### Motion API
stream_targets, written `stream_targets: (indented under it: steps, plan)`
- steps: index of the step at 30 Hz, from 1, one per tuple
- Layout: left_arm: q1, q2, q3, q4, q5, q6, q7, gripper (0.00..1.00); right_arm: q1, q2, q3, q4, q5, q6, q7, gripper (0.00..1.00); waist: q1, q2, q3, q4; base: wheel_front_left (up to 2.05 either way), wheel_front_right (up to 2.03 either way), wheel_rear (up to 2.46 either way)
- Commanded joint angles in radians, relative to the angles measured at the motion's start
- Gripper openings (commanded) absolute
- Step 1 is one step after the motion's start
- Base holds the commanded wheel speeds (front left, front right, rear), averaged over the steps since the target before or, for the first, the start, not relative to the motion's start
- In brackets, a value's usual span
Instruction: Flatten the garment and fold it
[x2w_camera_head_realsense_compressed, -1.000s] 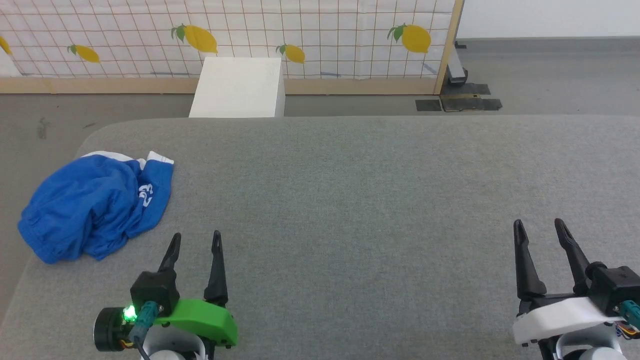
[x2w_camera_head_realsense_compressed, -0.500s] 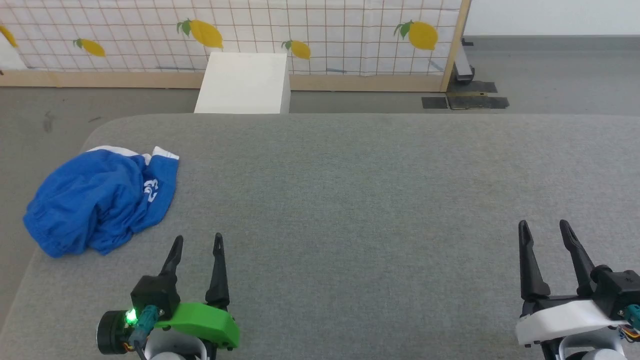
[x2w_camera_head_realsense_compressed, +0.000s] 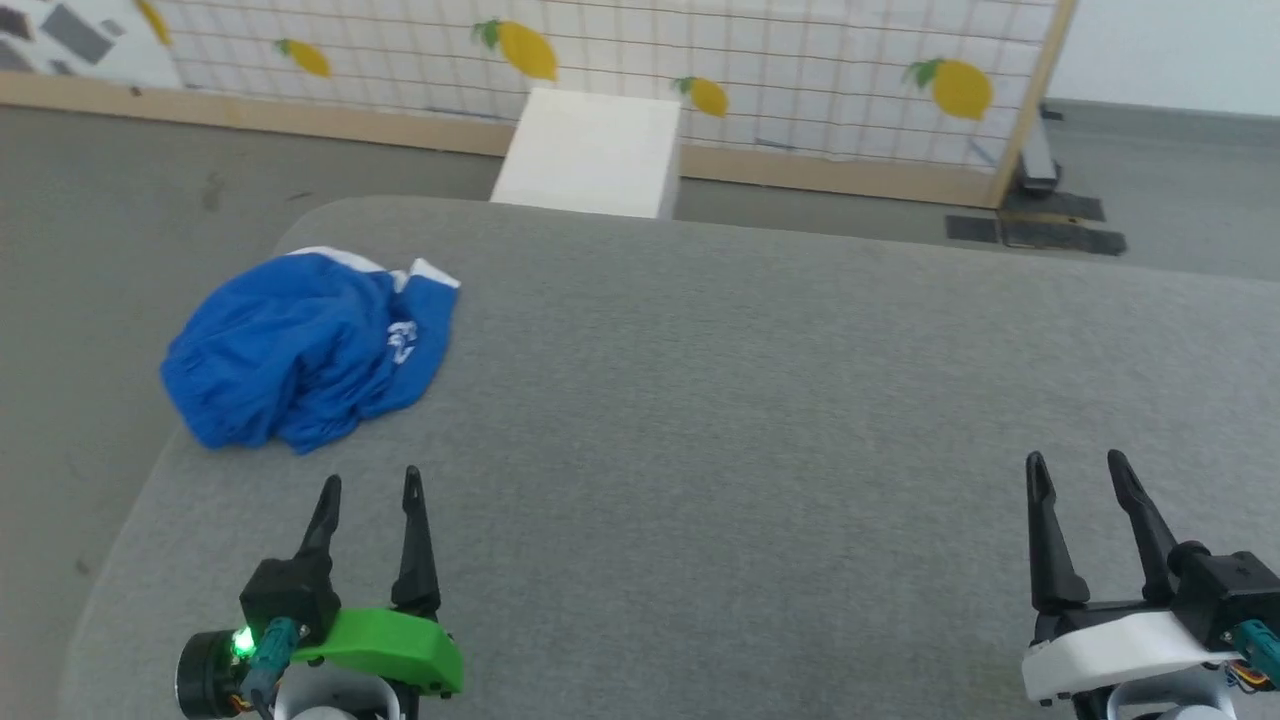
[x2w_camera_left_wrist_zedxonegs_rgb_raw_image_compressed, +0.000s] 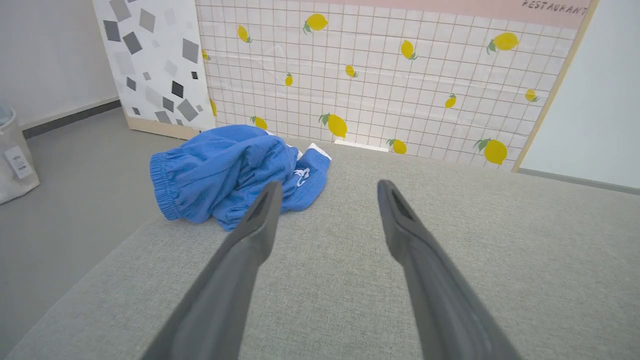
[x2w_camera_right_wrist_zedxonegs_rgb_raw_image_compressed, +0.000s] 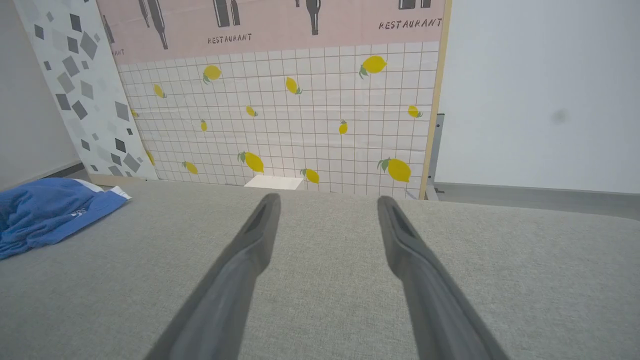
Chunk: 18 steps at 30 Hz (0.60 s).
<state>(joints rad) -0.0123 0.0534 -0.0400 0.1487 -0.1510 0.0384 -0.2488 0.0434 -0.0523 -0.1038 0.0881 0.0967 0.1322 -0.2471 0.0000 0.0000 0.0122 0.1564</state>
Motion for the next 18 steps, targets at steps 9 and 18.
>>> stream_targets:
  steps: [9, 18]
  plan:
    - [0.016, 0.002, 0.018, 0.004, -0.003, 0.005, -0.013, 1.0, 0.014, 0.002, 0.032, 0.027, 0.0, -0.002, -0.015, 1.0, 0.0, 0.0, -0.012, 0.196, 0.0, 0.0, 0.0]
    - [0.029, 0.001, 0.018, 0.005, -0.002, 0.006, -0.013, 1.0, 0.018, 0.002, 0.056, 0.046, 0.005, -0.002, -0.015, 1.0, 0.0, 0.0, -0.019, 0.309, 0.0, 0.0, 0.0]
